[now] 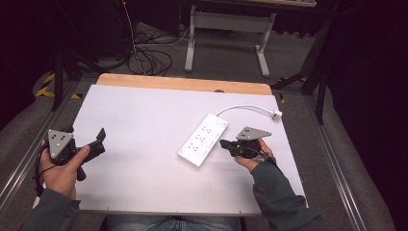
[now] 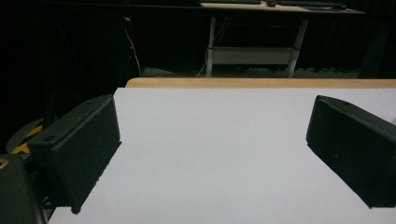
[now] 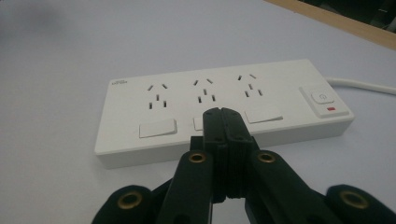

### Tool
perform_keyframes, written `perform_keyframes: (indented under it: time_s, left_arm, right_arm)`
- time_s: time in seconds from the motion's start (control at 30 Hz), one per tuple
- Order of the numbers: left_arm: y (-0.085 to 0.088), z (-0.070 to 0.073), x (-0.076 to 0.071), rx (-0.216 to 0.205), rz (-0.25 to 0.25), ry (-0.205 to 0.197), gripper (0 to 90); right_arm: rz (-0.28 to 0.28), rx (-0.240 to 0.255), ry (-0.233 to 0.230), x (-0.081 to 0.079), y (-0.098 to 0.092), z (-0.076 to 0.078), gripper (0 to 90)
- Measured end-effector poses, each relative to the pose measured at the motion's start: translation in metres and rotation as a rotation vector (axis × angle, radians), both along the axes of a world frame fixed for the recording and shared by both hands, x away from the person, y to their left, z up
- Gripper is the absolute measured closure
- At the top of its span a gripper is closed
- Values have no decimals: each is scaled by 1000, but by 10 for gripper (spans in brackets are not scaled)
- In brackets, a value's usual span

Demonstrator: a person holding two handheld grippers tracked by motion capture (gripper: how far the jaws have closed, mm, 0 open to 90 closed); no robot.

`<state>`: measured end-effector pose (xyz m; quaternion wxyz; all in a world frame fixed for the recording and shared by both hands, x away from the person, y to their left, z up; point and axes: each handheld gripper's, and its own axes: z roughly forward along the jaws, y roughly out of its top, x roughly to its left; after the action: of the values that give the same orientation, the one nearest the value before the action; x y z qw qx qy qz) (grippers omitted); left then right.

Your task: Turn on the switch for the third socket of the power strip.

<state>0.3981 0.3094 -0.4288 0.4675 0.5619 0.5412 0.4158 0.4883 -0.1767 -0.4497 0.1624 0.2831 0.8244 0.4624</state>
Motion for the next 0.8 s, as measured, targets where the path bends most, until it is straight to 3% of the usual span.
perform_keyframes:
  time_s: [0.8]
  left_arm:
    - [3,0,-4,-1,13,-3,34]
  right_arm:
    - [31,-17,8,5,10,-3,900]
